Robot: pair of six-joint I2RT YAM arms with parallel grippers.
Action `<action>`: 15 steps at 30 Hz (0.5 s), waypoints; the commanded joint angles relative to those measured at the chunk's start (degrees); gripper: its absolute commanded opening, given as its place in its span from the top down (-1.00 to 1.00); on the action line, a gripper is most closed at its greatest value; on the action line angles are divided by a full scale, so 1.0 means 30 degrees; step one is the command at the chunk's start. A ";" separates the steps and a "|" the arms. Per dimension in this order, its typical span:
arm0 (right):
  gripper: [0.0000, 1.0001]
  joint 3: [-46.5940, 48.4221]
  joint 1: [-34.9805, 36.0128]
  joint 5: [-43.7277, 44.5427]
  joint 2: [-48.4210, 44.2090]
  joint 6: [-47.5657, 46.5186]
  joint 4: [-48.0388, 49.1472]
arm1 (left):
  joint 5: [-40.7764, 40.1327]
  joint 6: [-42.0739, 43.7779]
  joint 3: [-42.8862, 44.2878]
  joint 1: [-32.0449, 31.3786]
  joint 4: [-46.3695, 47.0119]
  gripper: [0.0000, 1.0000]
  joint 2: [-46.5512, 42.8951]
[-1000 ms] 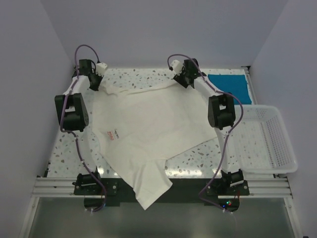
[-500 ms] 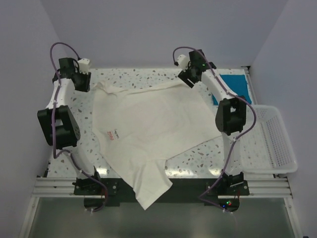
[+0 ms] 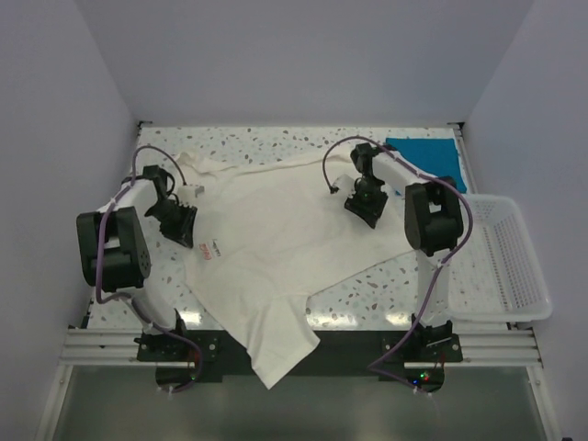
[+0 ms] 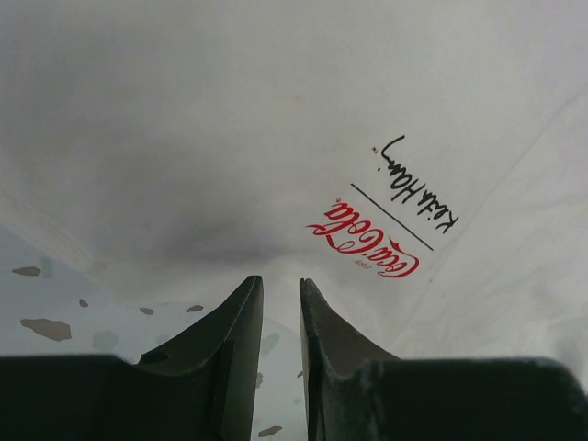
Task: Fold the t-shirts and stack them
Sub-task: Flatten the tshirt out
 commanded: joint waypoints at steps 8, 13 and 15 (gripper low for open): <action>0.13 -0.2646 0.0031 0.0468 -0.0554 -0.0191 -0.0391 | -0.4633 0.0653 0.4192 0.1552 0.0423 0.58 0.4885; 0.14 -0.3554 0.1084 -0.0730 -0.1021 0.0482 -0.0947 | -0.5837 0.1063 0.9733 0.1553 -0.0130 0.62 0.8840; 0.13 -0.3848 0.1962 -0.1579 -0.1197 0.0920 -0.1298 | -0.6070 0.1064 1.2400 0.1523 -0.0073 0.63 1.0242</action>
